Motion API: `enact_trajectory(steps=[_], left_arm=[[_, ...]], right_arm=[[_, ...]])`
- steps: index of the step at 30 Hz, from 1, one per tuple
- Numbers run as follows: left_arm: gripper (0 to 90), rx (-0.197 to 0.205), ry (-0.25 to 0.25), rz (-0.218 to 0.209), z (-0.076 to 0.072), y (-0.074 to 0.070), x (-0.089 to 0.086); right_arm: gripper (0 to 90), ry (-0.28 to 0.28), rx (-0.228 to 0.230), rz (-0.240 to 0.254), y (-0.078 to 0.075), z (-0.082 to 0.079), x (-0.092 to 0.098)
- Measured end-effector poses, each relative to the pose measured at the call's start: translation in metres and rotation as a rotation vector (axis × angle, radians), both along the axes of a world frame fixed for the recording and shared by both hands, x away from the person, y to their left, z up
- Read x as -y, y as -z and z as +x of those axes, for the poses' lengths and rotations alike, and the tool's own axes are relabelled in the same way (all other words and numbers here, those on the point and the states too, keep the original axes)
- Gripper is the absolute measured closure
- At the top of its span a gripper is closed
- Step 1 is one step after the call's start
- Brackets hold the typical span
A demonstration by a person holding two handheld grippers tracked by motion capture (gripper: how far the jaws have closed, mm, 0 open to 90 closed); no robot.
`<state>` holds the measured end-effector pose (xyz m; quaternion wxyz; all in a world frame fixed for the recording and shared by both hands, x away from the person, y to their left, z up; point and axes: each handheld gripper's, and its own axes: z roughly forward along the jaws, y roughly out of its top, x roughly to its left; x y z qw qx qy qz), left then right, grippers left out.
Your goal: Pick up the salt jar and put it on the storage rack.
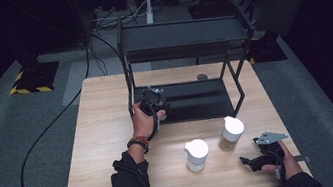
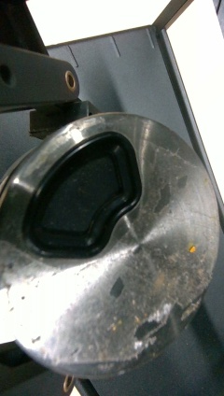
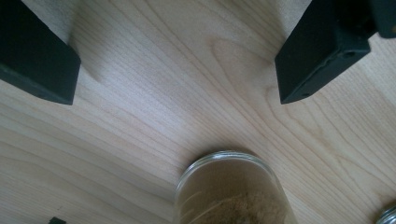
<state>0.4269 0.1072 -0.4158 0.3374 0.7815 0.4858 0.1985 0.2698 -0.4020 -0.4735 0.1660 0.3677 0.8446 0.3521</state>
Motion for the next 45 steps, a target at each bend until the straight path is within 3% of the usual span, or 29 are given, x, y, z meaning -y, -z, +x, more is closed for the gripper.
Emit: enact_trajectory(steps=[4,13,21,27,31,45], left_arm=[[29.6,0.004,-0.006,-0.004,-0.001,0.001,0.000],[17.8,0.043,-0.027,0.050,-0.007,-0.001,0.009],[5.6,0.073,-0.011,0.103,-0.013,-0.007,0.015],[4.5,0.094,-0.002,0.114,-0.018,-0.011,0.016],[4.4,0.120,-0.002,0.150,-0.023,-0.013,0.020],[3.6,0.192,0.022,0.174,-0.043,-0.025,0.019]], right_arm=[[0.0,0.000,0.000,0.000,0.000,0.000,0.000],[0.0,0.000,0.000,0.000,0.000,0.000,0.000],[0.0,0.000,0.000,0.000,0.000,0.000,0.000],[0.0,0.000,0.000,0.000,0.000,0.000,0.000],[0.0,0.000,0.000,0.000,0.000,0.000,0.000],[0.0,0.000,0.000,0.000,0.000,0.000,0.000]])
